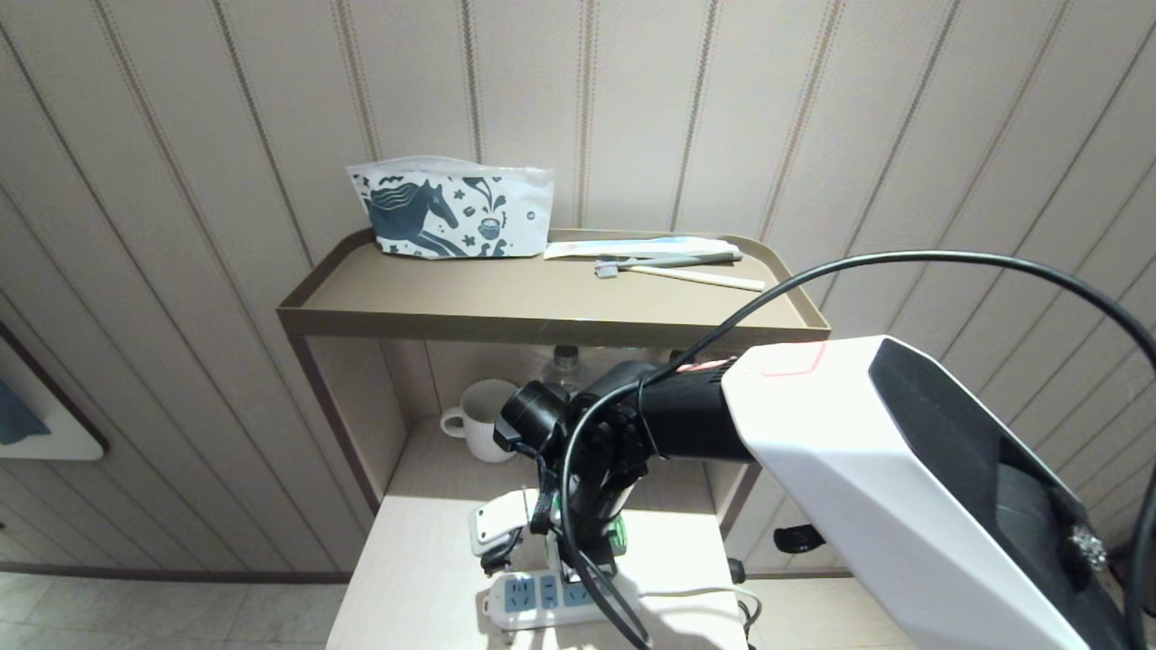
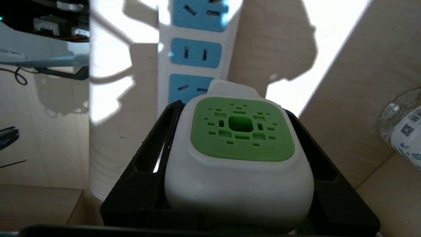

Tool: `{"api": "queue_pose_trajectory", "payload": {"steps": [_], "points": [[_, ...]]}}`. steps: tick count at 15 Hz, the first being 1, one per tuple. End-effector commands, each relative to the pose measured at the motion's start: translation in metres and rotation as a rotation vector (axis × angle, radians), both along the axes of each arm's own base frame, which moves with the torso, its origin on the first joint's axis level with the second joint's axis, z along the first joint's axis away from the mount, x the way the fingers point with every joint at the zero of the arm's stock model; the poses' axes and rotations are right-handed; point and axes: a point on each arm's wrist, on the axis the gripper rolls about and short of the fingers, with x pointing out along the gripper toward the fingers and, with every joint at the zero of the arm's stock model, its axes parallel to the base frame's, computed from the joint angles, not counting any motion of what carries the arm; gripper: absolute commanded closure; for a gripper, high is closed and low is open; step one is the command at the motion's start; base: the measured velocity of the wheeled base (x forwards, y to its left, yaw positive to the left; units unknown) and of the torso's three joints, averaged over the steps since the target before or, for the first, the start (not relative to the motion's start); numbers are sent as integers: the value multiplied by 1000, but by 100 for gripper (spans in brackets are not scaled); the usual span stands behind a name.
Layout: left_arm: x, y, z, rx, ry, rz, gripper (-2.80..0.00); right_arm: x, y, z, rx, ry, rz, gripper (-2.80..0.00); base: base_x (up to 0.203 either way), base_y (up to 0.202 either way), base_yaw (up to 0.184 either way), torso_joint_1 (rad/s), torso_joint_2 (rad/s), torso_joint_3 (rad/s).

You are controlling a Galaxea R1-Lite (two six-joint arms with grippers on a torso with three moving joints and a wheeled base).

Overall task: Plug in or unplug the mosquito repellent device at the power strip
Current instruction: Insert the plug into the socket

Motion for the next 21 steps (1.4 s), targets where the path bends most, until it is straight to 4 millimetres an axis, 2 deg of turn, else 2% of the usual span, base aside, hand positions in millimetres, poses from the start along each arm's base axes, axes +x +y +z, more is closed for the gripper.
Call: {"api": "queue_pose_trajectory", "payload": {"steps": [1, 21], "points": [[0, 0, 0, 0, 1, -1, 0, -3, -2, 3, -15, 10, 9, 0, 0, 0, 0, 0, 0, 0], [0, 0, 0, 0, 1, 0, 0, -14, 11, -15, -44, 46, 43, 0, 0, 0, 0, 0, 0, 0]]}}
